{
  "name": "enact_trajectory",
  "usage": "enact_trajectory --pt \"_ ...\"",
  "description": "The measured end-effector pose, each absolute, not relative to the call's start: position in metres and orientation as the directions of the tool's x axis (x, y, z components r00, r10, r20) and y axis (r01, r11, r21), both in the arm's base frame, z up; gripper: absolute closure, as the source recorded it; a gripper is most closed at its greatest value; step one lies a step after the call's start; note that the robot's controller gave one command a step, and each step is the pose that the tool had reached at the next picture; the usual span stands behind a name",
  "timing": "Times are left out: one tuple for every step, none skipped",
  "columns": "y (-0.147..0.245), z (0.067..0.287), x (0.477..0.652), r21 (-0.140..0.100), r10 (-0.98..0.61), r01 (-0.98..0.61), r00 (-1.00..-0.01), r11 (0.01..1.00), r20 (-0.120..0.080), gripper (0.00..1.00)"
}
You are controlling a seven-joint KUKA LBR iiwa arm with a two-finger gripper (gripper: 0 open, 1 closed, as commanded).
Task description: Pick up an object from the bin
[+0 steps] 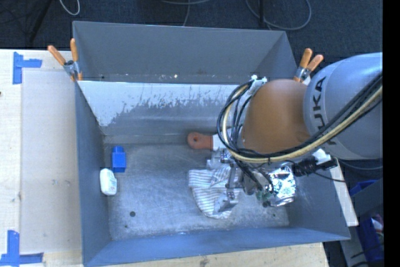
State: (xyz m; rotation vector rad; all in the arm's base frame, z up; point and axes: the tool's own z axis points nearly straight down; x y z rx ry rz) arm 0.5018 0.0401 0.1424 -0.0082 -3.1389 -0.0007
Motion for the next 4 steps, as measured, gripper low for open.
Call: enact_trajectory --pt "0.04 0.142 0.502 0.0 0.005 0.005 -1.0 1.0 0.003 0.0" --pt "0.042 0.079 0.52 0.005 -0.484 -0.484 -0.875 0.875 0.023 1.0" --pt "0.042 0.079 0.52 0.005 -0.483 -0.483 -0.875 0.876 0.023 1.0" --pt "0.028 0.236 0.493 0.003 -0.706 -0.706 -0.708 0.708 0.001 1.0"
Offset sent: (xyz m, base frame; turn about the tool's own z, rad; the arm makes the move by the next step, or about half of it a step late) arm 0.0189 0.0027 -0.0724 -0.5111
